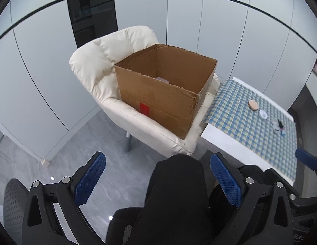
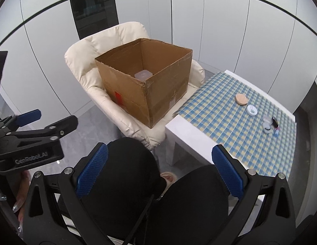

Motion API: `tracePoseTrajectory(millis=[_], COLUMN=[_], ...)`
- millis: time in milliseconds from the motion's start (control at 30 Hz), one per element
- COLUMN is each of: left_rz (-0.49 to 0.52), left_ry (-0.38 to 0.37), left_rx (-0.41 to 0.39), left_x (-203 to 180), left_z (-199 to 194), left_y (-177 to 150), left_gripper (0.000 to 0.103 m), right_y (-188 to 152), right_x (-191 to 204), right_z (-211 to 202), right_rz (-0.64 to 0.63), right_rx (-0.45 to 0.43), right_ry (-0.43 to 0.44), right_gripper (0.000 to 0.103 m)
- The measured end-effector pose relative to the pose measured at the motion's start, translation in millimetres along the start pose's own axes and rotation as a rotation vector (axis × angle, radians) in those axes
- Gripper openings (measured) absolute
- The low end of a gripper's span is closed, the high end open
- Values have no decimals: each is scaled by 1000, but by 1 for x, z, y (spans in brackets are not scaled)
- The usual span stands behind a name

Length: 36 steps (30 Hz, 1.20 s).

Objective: Organize objects
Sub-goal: 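Withdraw both open tools up and out of the cardboard box, then move both open tools toward the items on the checked table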

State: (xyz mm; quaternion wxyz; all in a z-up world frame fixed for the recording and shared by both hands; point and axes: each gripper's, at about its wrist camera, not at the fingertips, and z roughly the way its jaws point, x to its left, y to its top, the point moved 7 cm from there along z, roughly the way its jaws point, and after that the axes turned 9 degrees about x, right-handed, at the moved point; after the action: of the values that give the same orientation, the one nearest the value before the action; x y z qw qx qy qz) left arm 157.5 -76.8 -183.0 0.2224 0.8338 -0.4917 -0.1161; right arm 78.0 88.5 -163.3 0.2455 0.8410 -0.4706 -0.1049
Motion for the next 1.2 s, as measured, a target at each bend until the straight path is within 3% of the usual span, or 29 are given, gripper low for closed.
tracePoseTrajectory(millis=[533,767,933,1200], left_rz=[113,172,211,289], left_ry=[-17,-53,-68,-100], left_rx=[-54,-38,-42,-54], left_x=[-37,-60,-76,-114], left_z=[-8,0,3,8], left_y=[21,23,25,24], left_gripper=[102,102,102,102], right_y=[-2,-8,-18,-42], right_x=[-43,-61,-68,-104], right_z=[-11,-16,-13,-17], right_rz=[123,154,130,257], right_rx=[-41,-45,-17,12], right_ry=[-75,-103,-125,-131], right_gripper=[103,103,103,103])
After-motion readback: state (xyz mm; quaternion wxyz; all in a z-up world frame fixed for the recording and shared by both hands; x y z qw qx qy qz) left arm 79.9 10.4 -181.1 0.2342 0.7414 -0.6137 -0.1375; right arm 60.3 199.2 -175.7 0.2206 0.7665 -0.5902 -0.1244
